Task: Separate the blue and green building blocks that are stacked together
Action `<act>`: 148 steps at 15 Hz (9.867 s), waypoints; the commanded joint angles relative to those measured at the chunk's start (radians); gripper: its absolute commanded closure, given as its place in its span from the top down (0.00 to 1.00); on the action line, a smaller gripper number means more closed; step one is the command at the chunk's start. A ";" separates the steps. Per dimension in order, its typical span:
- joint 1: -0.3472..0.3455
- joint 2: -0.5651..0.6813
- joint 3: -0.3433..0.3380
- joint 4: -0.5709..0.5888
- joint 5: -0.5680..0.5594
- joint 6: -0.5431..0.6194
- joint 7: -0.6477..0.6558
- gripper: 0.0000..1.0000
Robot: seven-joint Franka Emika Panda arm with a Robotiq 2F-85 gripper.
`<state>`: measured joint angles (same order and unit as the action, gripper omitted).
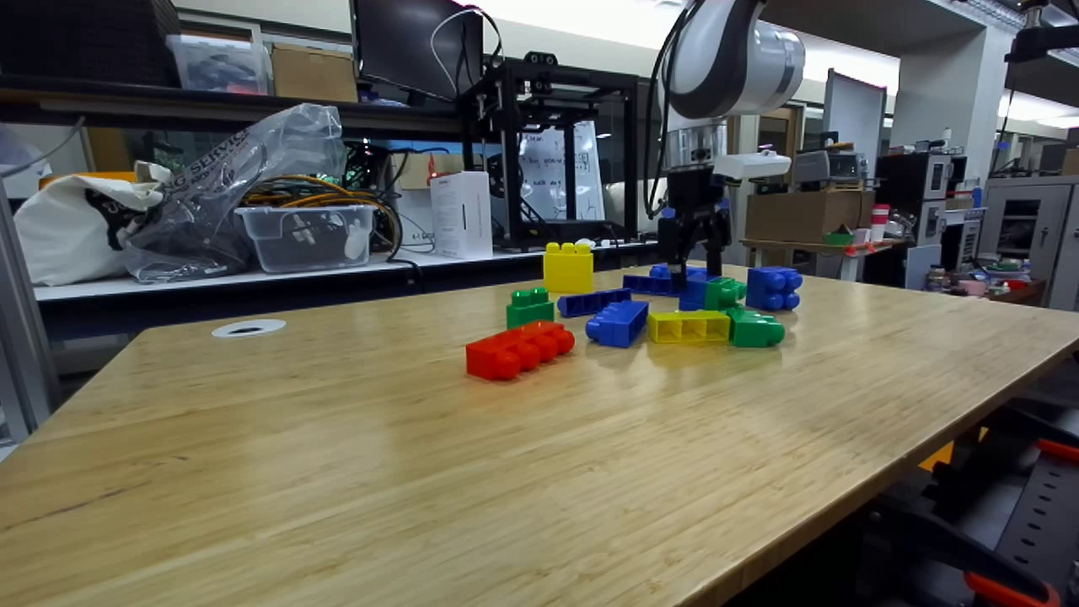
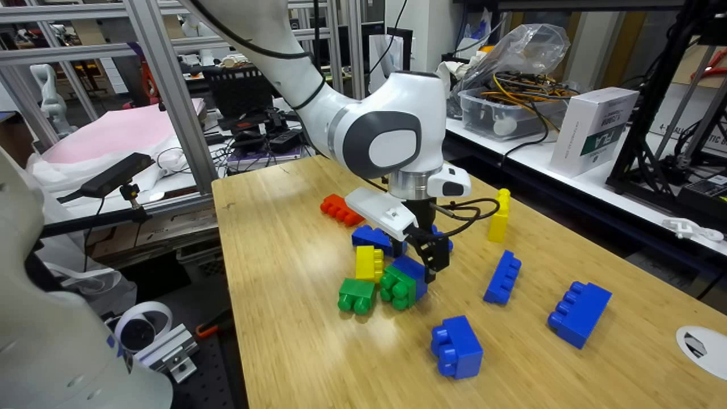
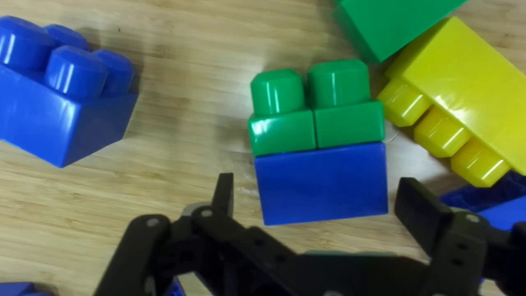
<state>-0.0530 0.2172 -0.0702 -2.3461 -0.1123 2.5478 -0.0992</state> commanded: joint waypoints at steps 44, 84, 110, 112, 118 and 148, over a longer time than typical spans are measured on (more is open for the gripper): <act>-0.133 0.037 0.016 0.079 0.979 -0.187 -0.951 0.45; 0.053 0.218 0.027 0.165 1.167 0.572 -0.895 0.45; 0.465 0.290 -0.365 0.211 1.139 0.728 -0.377 0.45; 0.421 0.210 -0.328 0.220 1.114 0.667 -0.393 0.45; 0.115 0.011 -0.014 0.254 1.278 0.467 -0.606 0.45; -0.123 0.194 -0.099 0.239 1.183 -0.506 -0.799 0.45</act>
<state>-0.1781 0.3981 -0.1841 -2.1144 1.0872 1.9685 -0.9061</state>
